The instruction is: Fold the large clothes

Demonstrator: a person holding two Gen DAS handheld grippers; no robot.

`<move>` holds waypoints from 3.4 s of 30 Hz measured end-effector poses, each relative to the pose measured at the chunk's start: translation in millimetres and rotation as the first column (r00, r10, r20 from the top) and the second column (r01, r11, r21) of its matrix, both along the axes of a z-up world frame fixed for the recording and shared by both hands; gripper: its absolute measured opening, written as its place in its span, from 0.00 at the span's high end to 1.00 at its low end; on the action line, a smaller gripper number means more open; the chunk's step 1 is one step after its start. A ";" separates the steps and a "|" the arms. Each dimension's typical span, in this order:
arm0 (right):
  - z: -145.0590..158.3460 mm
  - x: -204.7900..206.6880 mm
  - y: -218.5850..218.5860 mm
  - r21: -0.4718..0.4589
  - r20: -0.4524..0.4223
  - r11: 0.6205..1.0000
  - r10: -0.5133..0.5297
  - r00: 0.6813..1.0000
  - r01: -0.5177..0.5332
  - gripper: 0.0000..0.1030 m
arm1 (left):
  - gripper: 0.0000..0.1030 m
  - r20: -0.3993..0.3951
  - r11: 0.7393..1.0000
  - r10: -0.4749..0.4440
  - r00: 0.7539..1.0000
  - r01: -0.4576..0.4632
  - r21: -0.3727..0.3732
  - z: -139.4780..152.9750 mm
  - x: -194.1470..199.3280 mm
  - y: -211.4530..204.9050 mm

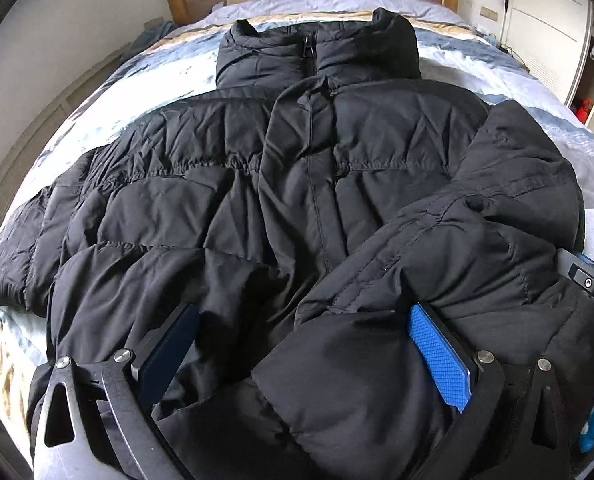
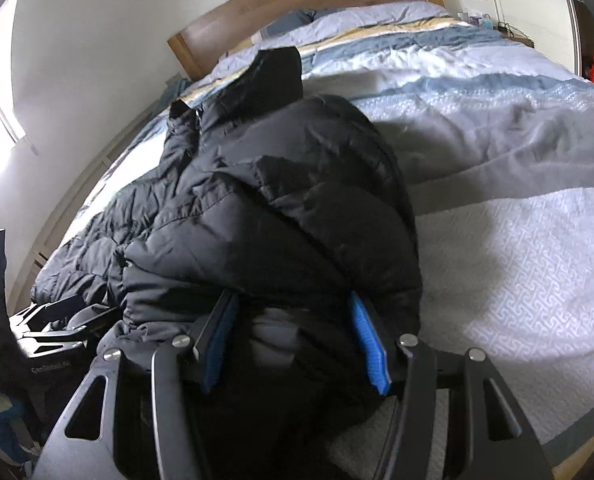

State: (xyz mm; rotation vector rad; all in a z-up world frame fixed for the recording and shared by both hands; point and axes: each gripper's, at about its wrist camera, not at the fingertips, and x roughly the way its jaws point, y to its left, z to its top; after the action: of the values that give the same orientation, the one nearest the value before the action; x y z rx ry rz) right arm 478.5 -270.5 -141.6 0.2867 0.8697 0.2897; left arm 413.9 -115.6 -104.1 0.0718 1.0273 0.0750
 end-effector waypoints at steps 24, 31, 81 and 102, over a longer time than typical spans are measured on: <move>68.9 -101.8 41.5 -0.056 0.041 0.998 -0.005 0.999 0.008 0.46 | 0.01 0.082 0.999 -0.041 0.996 0.042 -0.009 75.6 -98.9 37.6; 133.4 -151.2 55.7 -0.042 0.152 0.999 -0.020 0.988 0.027 0.46 | 0.01 0.207 0.993 -0.033 0.978 0.055 -0.102 151.7 -137.6 61.2; 178.1 -157.4 196.4 -0.121 0.121 0.988 -0.083 0.989 0.098 0.46 | 0.03 0.064 0.633 0.463 0.884 -0.279 -0.722 78.3 -204.0 558.1; 153.7 -145.5 167.1 -0.232 0.047 0.949 -0.209 0.977 0.214 0.46 | 0.27 -0.137 0.333 0.494 0.858 -0.333 -0.882 -22.1 -92.4 578.1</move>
State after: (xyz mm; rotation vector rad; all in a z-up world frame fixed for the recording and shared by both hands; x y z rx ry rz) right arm 333.1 -103.4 12.1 0.1526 0.8351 -0.0115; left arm 321.5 462.4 -126.2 -1.2014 0.7833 -0.0030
